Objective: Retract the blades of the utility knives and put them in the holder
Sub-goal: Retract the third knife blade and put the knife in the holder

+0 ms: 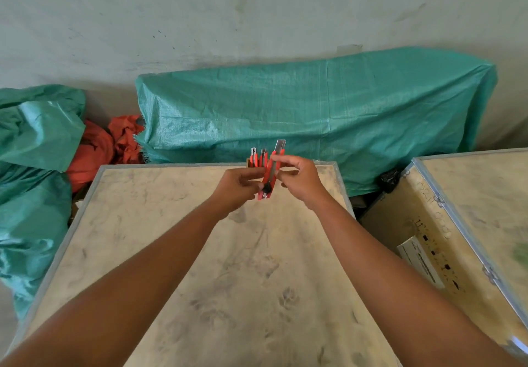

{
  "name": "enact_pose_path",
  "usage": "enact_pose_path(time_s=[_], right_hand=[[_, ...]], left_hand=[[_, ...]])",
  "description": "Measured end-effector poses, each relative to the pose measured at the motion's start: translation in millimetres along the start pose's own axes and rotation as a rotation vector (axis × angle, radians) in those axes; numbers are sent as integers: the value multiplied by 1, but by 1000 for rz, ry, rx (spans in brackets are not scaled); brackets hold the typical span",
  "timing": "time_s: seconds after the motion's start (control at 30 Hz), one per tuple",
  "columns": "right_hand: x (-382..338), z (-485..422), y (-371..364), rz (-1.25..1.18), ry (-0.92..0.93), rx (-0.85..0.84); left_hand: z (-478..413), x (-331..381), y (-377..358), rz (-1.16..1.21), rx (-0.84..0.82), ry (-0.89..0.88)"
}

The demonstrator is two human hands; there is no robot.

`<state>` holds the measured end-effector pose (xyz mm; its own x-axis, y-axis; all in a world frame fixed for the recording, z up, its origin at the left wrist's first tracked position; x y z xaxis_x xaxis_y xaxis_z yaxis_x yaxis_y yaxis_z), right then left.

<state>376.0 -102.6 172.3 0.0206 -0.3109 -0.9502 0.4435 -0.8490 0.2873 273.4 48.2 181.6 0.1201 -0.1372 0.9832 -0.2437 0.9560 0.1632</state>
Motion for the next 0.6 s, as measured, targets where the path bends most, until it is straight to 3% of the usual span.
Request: enact_pose_path(time_s=[0.13, 0.33, 0.6], right_hand=[[14, -53, -5, 65, 23, 59], [47, -121, -24, 143, 41, 106], [89, -168, -51, 322, 122, 124]], left_hand=[[-53, -9, 7, -175, 29, -49], [-118, -54, 18, -412, 84, 46], [-167, -113, 23, -397, 6, 213]])
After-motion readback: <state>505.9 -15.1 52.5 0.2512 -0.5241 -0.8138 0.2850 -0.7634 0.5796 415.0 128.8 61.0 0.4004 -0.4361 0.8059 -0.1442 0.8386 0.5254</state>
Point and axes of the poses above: each hand's wrist, its own z-axis away from the middle knuckle, its own y-axis out of the back of the hand, x = y × z, the point moved 1 cm from there along -z, towards the middle knuckle, and after that the axes turned 8 degrees about -y, right-handed, at the moved point
